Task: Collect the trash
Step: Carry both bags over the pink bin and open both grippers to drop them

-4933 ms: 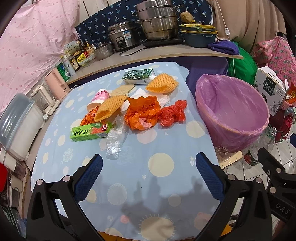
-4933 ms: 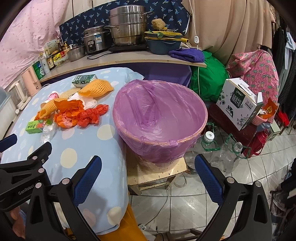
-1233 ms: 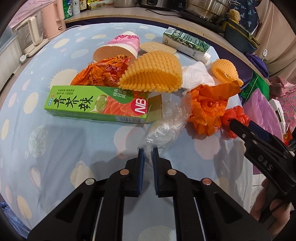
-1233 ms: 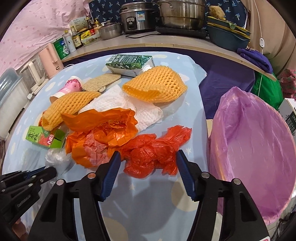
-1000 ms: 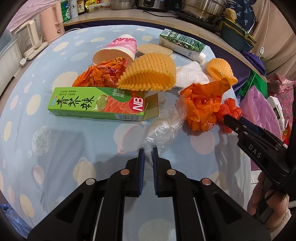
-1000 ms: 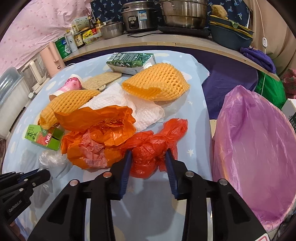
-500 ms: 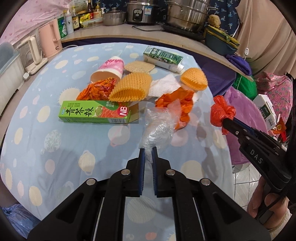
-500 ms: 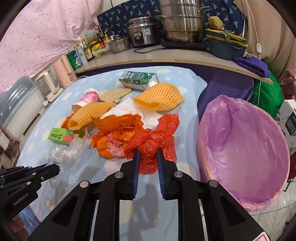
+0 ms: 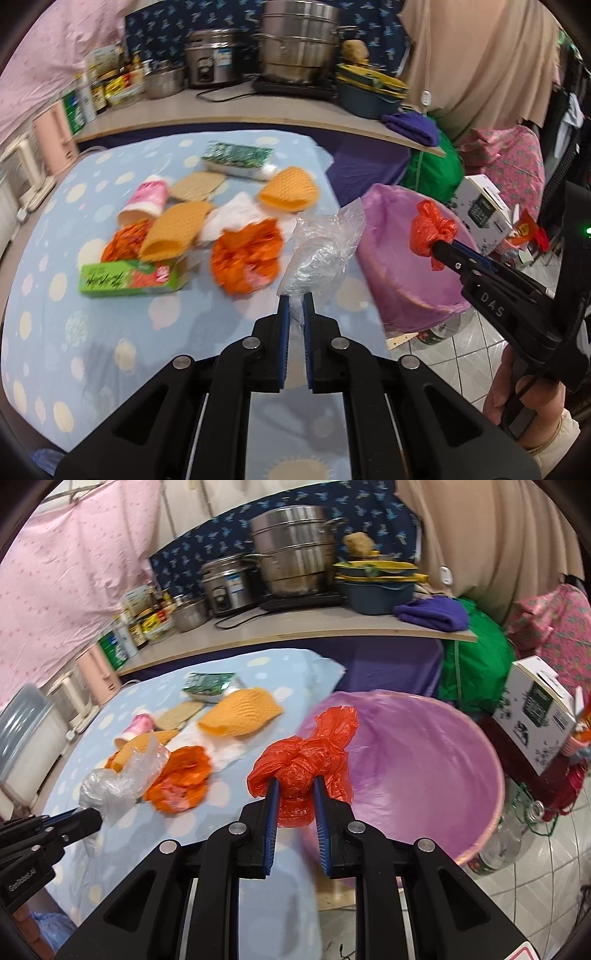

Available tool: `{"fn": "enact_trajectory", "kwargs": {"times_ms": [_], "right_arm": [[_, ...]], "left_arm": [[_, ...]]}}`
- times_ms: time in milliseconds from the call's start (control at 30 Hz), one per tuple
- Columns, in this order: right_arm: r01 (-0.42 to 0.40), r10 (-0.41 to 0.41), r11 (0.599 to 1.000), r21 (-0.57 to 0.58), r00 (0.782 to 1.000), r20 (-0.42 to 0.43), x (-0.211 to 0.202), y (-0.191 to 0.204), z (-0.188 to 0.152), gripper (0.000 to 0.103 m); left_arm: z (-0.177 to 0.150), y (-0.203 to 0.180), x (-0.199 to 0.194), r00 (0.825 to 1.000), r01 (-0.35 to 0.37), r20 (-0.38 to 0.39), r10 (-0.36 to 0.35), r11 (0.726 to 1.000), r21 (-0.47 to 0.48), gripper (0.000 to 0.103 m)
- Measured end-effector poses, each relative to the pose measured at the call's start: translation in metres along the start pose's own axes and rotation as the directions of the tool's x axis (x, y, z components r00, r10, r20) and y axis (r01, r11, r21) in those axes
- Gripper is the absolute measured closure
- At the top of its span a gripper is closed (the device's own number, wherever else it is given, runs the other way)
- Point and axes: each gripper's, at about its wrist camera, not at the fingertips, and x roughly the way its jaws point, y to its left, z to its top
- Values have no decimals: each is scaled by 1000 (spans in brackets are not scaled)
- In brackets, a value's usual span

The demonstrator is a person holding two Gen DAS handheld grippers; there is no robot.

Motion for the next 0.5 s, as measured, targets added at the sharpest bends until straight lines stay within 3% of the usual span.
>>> {"fn": "enact_trajectory", "kwargs": {"times_ms": [233,500], "right_arm": [[88,-88,994,61,996,-3,1,-48,-3,85],[127,-127,986,111,992,-7,4,-78,-6,84]], "left_arm": [[26,-54,28,996,92,10,-93,993,73,96],[40,-103,67,992,127,-28,-124,981,148,96]]}}
